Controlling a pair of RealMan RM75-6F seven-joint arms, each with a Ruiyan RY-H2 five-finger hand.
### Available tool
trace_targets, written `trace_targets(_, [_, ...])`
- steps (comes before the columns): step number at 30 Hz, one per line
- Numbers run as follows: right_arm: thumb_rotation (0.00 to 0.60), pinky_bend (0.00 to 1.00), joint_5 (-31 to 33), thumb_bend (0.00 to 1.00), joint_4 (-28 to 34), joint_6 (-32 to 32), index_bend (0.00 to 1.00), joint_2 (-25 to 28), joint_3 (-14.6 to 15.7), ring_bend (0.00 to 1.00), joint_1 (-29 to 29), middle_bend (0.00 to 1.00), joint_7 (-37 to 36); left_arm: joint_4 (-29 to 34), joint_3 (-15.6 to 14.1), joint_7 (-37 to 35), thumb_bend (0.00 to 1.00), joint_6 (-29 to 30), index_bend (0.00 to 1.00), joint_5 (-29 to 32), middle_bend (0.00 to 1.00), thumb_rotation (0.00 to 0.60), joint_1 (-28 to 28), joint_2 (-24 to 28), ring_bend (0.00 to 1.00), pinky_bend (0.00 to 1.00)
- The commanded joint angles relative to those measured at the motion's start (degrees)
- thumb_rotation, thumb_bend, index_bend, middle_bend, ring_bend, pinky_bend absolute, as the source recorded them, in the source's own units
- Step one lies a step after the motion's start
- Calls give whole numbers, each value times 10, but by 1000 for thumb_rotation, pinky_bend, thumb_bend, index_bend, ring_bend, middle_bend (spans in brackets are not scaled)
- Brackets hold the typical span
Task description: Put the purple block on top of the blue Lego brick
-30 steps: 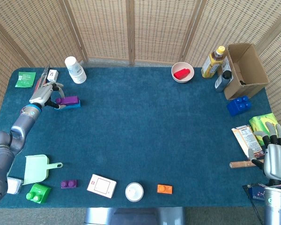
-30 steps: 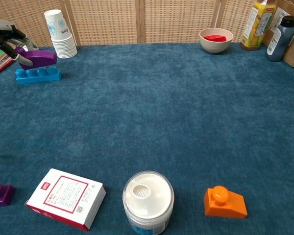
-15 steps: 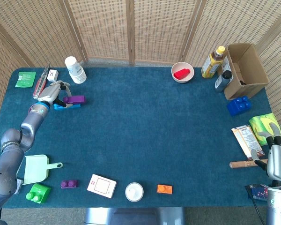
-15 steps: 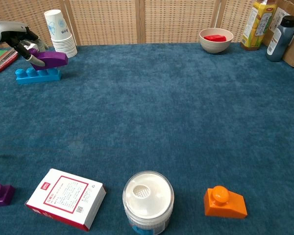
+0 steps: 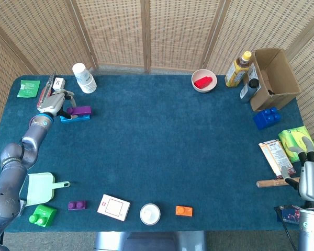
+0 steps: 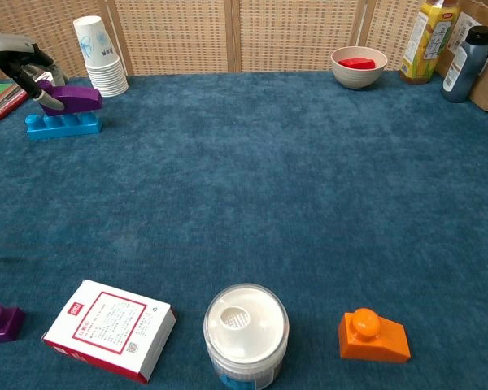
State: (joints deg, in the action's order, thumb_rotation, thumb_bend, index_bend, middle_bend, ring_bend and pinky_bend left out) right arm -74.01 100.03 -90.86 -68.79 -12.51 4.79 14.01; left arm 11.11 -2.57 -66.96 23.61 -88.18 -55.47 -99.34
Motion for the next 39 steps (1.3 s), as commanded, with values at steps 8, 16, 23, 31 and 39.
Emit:
trace_targets(8, [600, 0, -1, 283, 1, 0, 316, 0, 0, 0, 0, 135, 1, -7, 11, 33, 376, -18, 754, 12, 190, 600, 7, 0, 0, 0])
trace_targets(16, [600, 0, -1, 281, 2, 0, 316, -1, 0, 0, 0, 135, 3, -9, 20, 54, 377, -28, 748, 21, 188, 600, 9, -1, 0, 0])
trace_targets(23, [600, 0, -1, 281, 3, -1, 315, 0, 0, 0, 0, 135, 2, -6, 25, 68, 377, -28, 736, 25, 180, 600, 10, -6, 0, 0])
trace_targets(31, [600, 0, -1, 282, 4, -2, 315, 1, 0, 0, -1, 135, 1, -5, 27, 76, 377, -30, 723, 26, 174, 600, 9, -8, 0, 0])
trace_targets(39, [600, 0, -3, 280, 7, -2, 314, 3, -1, 0, -1, 135, 1, -5, 30, 84, 374, -33, 667, 27, 156, 600, 6, -11, 0, 0])
